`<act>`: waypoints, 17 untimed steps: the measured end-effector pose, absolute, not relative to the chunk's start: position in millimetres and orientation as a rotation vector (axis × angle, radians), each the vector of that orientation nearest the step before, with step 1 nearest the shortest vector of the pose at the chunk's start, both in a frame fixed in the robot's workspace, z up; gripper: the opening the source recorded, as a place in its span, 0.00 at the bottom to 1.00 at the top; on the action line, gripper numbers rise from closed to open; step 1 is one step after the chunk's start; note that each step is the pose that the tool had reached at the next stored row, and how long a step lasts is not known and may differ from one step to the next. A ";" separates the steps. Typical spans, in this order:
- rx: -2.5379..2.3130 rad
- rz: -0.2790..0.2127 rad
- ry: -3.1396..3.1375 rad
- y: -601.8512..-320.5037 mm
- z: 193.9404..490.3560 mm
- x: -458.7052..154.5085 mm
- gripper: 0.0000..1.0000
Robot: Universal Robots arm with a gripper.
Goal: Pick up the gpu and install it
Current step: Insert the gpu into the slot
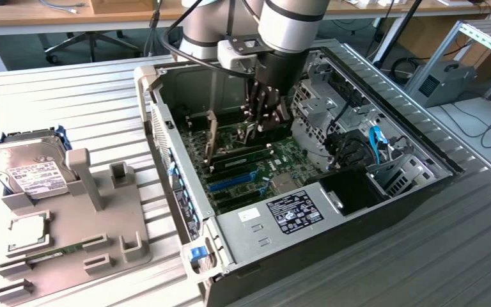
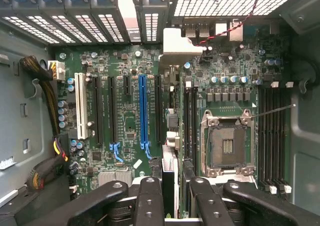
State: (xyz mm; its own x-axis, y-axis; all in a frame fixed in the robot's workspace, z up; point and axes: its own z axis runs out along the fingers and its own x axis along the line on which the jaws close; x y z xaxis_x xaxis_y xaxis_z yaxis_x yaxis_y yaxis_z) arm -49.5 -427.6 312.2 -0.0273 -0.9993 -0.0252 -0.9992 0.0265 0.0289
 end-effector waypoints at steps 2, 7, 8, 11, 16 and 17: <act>2.189 -0.060 -2.249 -427.6 311.8 -49.1 0.26; 2.189 -0.060 -2.249 -427.6 310.7 -47.7 0.26; 2.189 -0.060 -2.249 -427.6 310.4 -47.6 0.26; 2.189 -0.060 -2.249 -427.6 309.7 -47.5 0.26; 2.189 -0.060 -2.249 -427.6 308.4 -47.2 0.26; 2.189 -0.060 -2.249 -427.6 308.2 -47.1 0.26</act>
State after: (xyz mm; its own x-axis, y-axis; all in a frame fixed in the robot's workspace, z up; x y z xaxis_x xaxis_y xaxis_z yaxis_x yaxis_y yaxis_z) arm -47.1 -427.6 308.2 -0.0271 -0.9993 -0.0248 -0.9992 0.0264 0.0289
